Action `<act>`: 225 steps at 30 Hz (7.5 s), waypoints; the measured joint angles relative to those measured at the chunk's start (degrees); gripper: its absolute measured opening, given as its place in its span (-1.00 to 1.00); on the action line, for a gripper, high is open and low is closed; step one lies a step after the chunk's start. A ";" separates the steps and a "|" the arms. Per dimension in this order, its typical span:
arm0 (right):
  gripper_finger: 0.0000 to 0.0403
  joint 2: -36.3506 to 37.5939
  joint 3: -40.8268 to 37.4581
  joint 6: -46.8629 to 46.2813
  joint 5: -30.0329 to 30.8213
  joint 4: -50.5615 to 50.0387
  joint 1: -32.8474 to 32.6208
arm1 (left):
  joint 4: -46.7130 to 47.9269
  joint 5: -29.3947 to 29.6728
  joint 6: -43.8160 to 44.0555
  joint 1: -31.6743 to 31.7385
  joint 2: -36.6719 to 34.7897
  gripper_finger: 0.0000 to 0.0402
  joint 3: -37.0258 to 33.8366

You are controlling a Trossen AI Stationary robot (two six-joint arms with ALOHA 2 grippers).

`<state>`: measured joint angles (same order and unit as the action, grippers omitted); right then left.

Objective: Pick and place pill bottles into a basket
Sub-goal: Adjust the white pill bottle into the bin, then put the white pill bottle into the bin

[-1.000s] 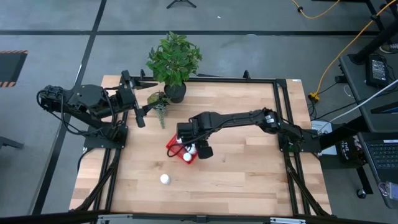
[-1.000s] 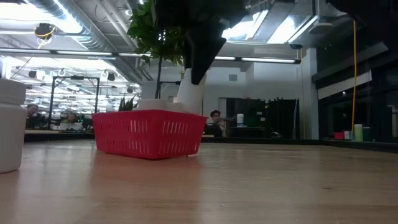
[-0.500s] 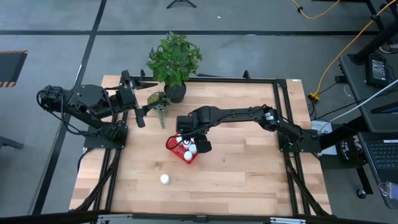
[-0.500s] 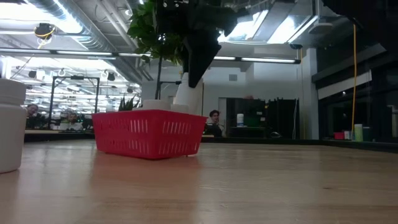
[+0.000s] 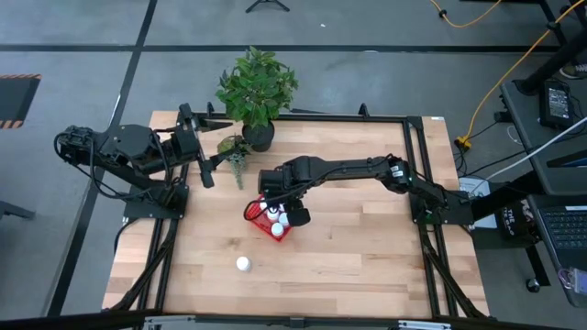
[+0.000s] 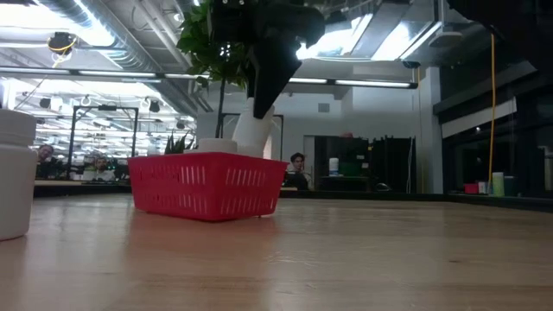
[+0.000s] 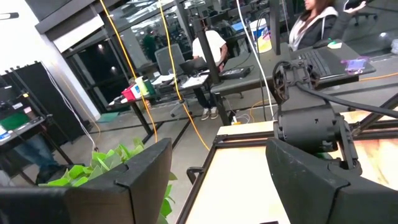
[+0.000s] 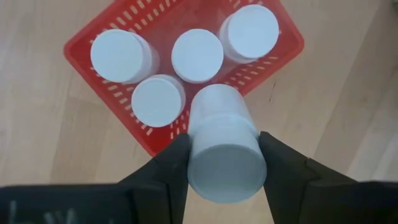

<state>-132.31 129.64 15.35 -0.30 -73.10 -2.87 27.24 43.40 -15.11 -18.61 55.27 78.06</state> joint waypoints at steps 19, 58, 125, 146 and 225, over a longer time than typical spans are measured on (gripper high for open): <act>-0.24 -0.85 -0.04 1.46 -2.88 2.93 0.02 | 0.00 0.00 -0.04 0.00 0.00 0.27 -0.02; -0.20 -4.79 -0.04 3.35 -7.32 6.78 1.95 | 0.00 0.11 -0.17 0.00 0.02 0.27 -0.02; 0.18 -4.21 5.45 1.73 -3.21 1.84 4.23 | 0.04 0.33 -1.18 0.01 0.00 0.27 -1.66; 0.06 35.61 -6.37 0.13 -6.99 6.19 0.55 | 0.03 0.87 -5.66 0.02 -1.33 0.27 -1.70; -0.32 131.71 -129.24 -17.99 -0.83 74.49 -0.68 | 23.30 -37.82 12.06 3.53 7.36 0.27 -1.66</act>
<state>-0.60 0.40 -2.63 -1.13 1.39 -3.55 50.54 5.58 -3.05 -15.08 62.62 76.40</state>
